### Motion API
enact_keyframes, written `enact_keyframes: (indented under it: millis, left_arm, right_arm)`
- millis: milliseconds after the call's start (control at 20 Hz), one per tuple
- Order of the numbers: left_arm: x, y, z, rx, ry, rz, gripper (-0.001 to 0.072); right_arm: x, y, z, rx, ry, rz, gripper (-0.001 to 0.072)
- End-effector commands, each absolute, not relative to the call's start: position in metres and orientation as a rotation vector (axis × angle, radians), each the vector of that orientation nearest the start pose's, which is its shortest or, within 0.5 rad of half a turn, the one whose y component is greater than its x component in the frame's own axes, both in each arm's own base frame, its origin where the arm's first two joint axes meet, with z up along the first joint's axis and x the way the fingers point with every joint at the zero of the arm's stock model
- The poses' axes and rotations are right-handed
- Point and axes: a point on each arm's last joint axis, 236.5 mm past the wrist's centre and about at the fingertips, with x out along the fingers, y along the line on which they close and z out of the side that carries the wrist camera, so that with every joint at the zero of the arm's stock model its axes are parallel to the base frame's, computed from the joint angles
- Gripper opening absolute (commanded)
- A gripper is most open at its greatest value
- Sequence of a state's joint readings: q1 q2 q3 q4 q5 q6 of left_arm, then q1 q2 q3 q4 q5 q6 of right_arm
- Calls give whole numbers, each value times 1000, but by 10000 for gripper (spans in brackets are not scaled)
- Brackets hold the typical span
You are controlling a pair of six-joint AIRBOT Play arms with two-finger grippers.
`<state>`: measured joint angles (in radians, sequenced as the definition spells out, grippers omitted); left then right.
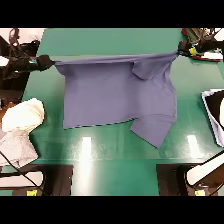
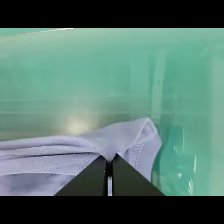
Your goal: Fold the shirts.
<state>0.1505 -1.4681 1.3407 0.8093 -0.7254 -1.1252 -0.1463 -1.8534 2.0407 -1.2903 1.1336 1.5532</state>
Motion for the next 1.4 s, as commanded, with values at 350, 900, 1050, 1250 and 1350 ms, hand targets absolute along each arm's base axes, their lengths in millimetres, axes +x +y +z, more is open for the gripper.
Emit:
enact_keyframes:
  millis: [350, 900, 1050, 1250, 1350]
  left_arm:
    - [470, -12, -12, -141, 1133, -207, 26]
    - [428, -7, -18, -284, 1295, -150, 491]
    - [400, -6, 1, -262, 1312, -172, 491]
    - [333, -19, -9, -286, 1334, -167, 491]
    - [295, -35, -30, -345, 1379, -186, 491]
  right_arm:
    - [515, -16, -20, 282, 1334, 60, 18]
    - [477, -9, 16, 219, 1387, 129, 380]
    - [451, -5, 52, 181, 1399, 169, 380]
    - [443, 19, 92, 225, 1320, 262, 380]
    - [440, 29, 103, 234, 1302, 296, 379]
